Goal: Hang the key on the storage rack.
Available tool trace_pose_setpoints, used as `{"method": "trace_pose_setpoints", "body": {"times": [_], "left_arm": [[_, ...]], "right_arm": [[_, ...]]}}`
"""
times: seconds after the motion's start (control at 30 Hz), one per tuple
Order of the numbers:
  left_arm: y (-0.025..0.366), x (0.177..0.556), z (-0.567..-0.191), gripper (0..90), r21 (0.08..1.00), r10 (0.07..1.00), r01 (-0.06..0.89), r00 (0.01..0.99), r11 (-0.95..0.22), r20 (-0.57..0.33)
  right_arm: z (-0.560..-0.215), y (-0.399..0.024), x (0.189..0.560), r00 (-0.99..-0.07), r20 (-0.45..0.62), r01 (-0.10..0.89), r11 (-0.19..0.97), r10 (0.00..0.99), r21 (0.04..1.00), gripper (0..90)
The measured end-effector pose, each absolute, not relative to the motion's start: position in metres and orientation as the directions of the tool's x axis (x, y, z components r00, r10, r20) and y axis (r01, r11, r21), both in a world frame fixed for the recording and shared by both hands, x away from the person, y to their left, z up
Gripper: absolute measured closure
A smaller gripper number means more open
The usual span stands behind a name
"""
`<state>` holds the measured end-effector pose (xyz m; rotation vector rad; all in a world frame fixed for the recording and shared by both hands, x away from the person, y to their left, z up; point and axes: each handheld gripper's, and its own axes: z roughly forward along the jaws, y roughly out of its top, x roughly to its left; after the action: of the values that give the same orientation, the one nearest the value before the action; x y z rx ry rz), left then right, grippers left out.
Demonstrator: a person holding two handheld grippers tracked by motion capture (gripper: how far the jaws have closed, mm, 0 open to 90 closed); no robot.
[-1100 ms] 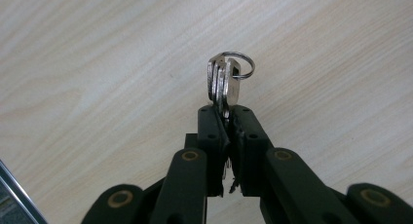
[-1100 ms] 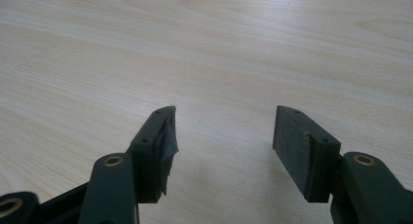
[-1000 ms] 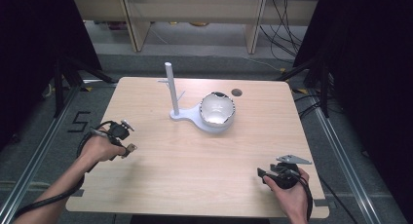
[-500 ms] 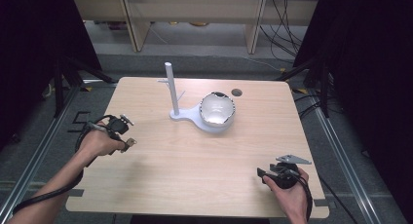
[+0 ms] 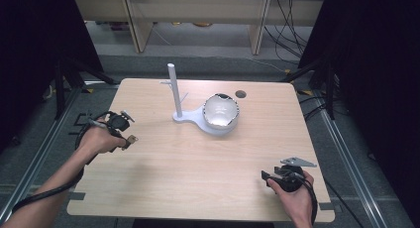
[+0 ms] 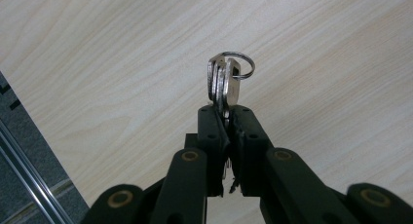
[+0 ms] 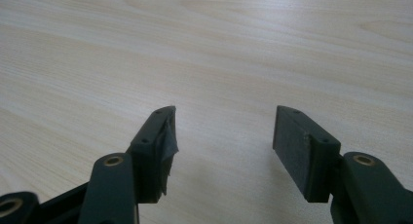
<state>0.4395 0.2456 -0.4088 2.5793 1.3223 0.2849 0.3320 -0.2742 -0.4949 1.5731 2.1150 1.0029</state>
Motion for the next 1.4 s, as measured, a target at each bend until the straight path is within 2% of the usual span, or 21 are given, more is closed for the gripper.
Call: {"method": "trace_pose_setpoints", "body": {"times": [0.17, 0.23, 0.27, 0.33, 0.83, 1.4], "left_arm": [[0.246, 0.443, -0.406, 82.8, 0.278, 0.809, 0.766, 0.583, -0.58, 0.082], [0.245, 0.444, -0.404, 82.9, 0.272, 0.813, 0.772, 0.577, -0.574, 0.078], [0.246, 0.445, -0.404, 82.8, 0.282, 0.807, 0.763, 0.584, -0.582, 0.085], [0.246, 0.445, -0.403, 82.8, 0.271, 0.813, 0.772, 0.577, -0.575, 0.081], [0.247, 0.453, -0.396, 82.8, 0.276, 0.816, 0.773, 0.571, -0.572, 0.093], [0.246, 0.456, -0.384, 82.9, 0.476, 0.833, 0.702, 0.537, -0.53, 0.135]], "right_arm": [[-0.495, -0.275, 0.332, -0.352, 0.156, 0.703, 0.151, 0.923, 0.695, 42.3], [-0.495, -0.273, 0.33, -0.32, 0.158, 0.717, 0.13, 0.934, 0.685, 42.3], [-0.494, -0.275, 0.331, -0.338, 0.134, 0.705, 0.156, 0.932, 0.692, 42.3], [-0.495, -0.274, 0.332, -0.354, 0.167, 0.713, 0.15, 0.92, 0.685, 42.3], [-0.496, -0.274, 0.332, -0.35, 0.154, 0.699, 0.148, 0.924, 0.699, 42.3], [-0.496, -0.276, 0.332, -0.347, 0.167, 0.7, 0.136, 0.923, 0.701, 42.3]]}}
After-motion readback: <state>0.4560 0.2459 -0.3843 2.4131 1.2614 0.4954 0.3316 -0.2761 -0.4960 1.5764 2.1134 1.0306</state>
